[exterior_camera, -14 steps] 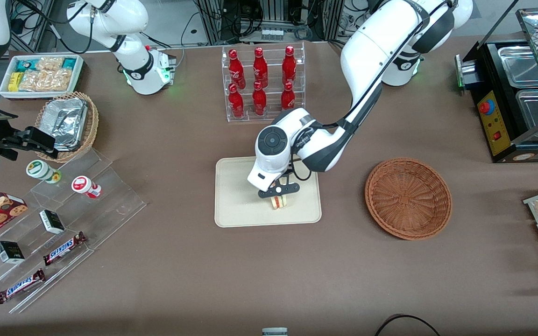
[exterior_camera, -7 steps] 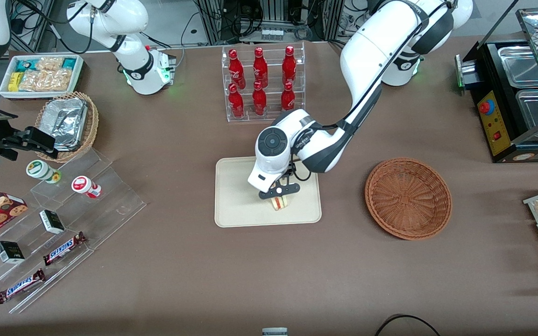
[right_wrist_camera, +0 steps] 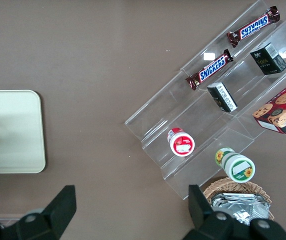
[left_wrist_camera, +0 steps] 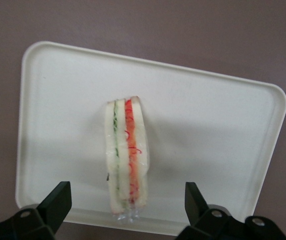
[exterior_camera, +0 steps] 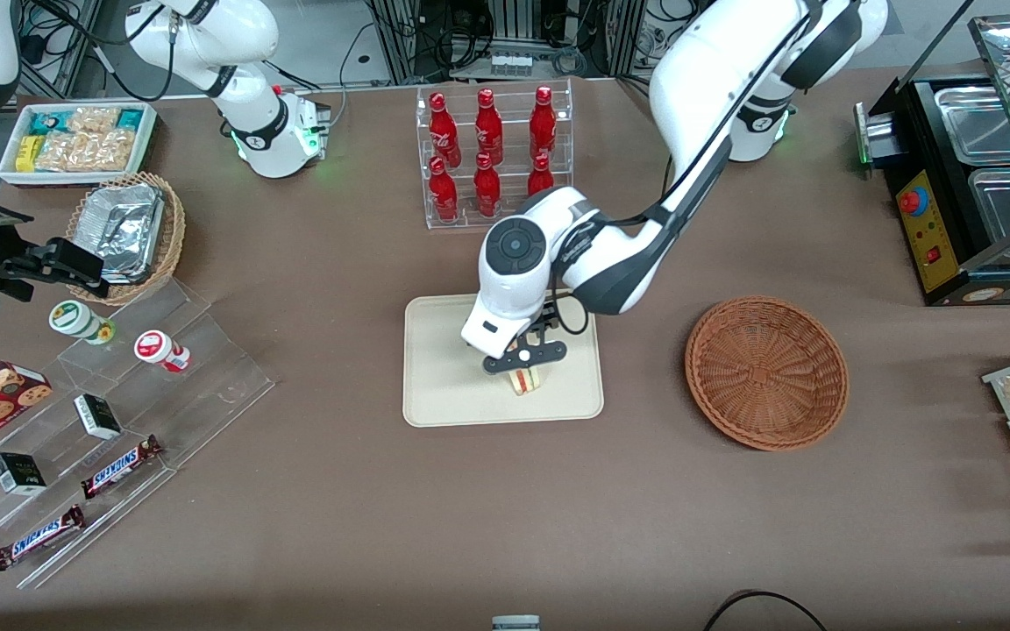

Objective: Place sandwich from basket to tray

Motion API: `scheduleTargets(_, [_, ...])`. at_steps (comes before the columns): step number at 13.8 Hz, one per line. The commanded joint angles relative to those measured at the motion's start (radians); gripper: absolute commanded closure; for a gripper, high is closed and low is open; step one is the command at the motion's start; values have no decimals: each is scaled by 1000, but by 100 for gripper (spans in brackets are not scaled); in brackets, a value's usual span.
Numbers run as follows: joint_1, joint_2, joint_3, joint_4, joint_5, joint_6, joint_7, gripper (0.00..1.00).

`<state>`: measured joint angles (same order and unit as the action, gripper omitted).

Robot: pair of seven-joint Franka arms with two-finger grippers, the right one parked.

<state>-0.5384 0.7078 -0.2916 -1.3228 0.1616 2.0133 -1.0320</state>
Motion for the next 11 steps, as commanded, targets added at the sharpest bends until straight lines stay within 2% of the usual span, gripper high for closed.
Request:
scheduleTargets(1, [26, -66, 15, -9, 13, -71, 130, 0])
scheduleTargets(6, [147, -154, 17, -42, 10, -212, 232, 0])
scheduleTargets(11, [271, -232, 14, -124, -4, -229, 421, 0])
